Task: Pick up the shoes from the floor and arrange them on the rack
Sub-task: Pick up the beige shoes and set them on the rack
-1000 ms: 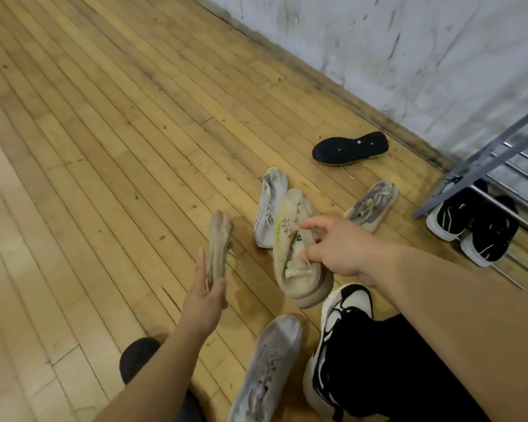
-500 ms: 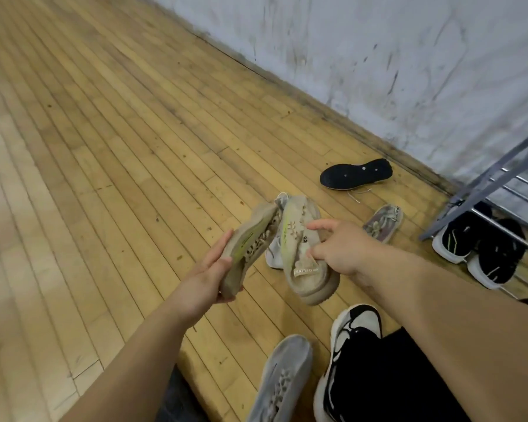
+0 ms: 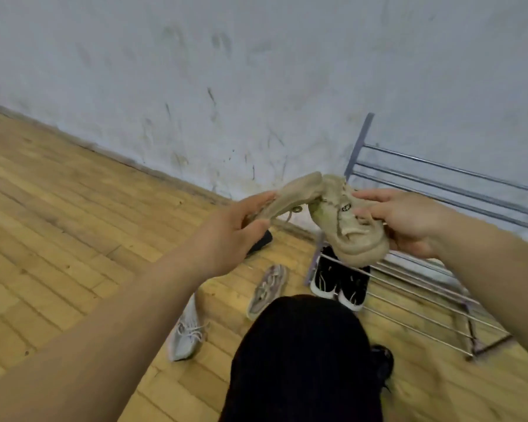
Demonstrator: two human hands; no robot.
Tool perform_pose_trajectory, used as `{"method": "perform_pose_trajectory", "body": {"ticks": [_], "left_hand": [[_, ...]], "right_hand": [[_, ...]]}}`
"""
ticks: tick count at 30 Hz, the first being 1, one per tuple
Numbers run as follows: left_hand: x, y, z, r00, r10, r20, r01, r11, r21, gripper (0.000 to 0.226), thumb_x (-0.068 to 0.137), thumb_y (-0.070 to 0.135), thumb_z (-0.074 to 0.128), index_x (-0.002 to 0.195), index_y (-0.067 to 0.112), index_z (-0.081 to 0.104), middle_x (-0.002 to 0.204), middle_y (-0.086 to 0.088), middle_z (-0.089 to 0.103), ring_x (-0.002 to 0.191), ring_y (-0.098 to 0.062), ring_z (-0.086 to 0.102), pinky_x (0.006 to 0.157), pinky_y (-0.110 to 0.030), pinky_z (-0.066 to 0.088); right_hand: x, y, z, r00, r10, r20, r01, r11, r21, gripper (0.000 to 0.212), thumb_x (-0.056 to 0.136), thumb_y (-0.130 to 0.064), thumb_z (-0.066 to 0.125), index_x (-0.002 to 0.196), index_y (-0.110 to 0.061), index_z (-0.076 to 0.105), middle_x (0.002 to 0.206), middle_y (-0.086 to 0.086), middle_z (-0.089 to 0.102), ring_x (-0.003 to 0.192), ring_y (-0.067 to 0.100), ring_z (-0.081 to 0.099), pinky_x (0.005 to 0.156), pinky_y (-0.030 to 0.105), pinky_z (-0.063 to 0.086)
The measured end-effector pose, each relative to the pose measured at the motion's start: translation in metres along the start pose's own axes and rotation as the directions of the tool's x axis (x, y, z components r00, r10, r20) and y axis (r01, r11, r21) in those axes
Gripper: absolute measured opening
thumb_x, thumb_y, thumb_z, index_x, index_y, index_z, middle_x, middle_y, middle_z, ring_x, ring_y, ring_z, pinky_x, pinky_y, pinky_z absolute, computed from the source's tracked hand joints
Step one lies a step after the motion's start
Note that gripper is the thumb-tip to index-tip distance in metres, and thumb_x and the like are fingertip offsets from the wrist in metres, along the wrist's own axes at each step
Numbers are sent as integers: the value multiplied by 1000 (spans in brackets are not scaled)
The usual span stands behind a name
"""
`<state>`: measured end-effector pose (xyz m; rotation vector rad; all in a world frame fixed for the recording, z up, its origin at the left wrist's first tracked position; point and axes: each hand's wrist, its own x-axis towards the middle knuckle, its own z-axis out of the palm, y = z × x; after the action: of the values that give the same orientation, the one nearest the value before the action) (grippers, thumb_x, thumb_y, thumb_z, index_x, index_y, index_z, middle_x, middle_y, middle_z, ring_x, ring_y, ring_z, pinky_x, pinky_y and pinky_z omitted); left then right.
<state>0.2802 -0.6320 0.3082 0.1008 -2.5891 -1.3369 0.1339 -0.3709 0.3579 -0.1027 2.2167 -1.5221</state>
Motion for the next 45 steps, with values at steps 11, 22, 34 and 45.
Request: {"method": "perform_pose_trajectory", "body": {"ticks": [11,22,34,45], "left_hand": [[140,117,177,931,178,318,-200,979,39,47,107,45,44,153,50,40,155,11,49,129,-6,49,98,-23,34],[175,99,245,846,198,494,-442,780,443,60,104,42,51,158,51,27,147,5,57,122,-19,58,95,-38,50],[183,118,297,838,307,450,-530,651,543,64,101,62,46,158,38,29,137,2,64,118,-25,63,83,-39,53],[177,131,281,872,333,358,-488,646,587,61,102,67,31,157,42,28,106,2,73,101,-25,69,67,-36,47]], "right_hand": [[-29,158,-202,937,214,-277,-173,971,166,38,97,1,65,127,-21,68,110,17,77,94,34,72,75,39,58],[5,173,-272,932,262,-250,-233,962,142,30,97,1,67,111,-25,71,100,12,81,85,30,77,65,37,61],[48,195,-235,897,114,-428,-74,991,109,40,101,-11,64,135,-31,62,103,13,76,83,27,68,66,35,53],[40,176,-223,929,-136,-344,-4,926,-377,42,105,-32,58,145,-42,51,123,-7,64,71,10,65,56,22,44]]}}
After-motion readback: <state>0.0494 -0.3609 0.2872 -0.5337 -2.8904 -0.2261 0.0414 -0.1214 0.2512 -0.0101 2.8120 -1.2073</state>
